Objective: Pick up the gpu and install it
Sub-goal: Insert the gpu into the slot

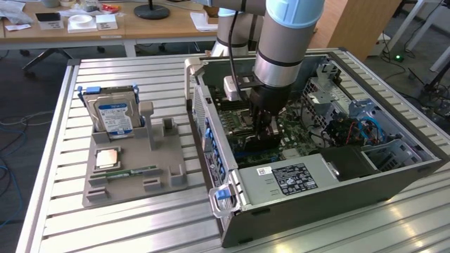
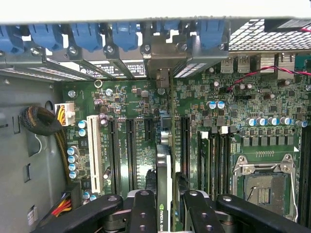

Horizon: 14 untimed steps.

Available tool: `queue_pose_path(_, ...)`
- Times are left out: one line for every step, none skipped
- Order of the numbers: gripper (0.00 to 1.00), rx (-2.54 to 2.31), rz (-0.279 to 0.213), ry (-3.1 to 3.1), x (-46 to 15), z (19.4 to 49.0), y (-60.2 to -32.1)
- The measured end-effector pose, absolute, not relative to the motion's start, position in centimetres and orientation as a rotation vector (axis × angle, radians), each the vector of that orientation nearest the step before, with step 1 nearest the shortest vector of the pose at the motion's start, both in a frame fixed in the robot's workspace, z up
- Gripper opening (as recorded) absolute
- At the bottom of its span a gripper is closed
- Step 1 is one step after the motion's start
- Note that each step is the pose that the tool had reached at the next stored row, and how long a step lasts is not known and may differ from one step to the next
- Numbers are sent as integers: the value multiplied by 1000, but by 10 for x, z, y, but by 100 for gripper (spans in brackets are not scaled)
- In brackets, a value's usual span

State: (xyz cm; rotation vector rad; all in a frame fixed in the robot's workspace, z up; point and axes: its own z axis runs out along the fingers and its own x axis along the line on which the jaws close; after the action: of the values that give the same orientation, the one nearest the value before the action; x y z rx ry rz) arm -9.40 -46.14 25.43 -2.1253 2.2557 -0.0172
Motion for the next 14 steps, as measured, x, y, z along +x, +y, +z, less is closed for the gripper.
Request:
queue_pose_path(26, -2126, -18, 2256, -94, 254, -461)
queue_pose_path(26, -2126, -18, 2256, -94, 253, -462)
queue_pose_path(26, -2126, -17, 2256, -94, 253, -461)
queue_pose_path(26, -2125, -17, 2255, -94, 253, -461)
queue_pose_path(26, -2125, -17, 2255, -94, 253, -461)
queue_pose_path(26, -2125, -17, 2255, -94, 253, -461)
queue_pose_path(26, -2125, -17, 2255, -94, 253, -461)
queue_pose_path(26, -2125, -17, 2255, -94, 253, -461)
queue_pose_path(26, -2125, -17, 2255, -94, 253, -461)
queue_pose_path(26, -2125, -17, 2256, -94, 253, -461)
queue_pose_path(26, -2125, -17, 2256, -94, 253, -461)
queue_pose_path(26, -2125, -17, 2256, -94, 253, -461)
queue_pose_path(26, -2125, -17, 2256, -94, 253, -461)
queue_pose_path(26, -2125, -17, 2256, -94, 253, -461)
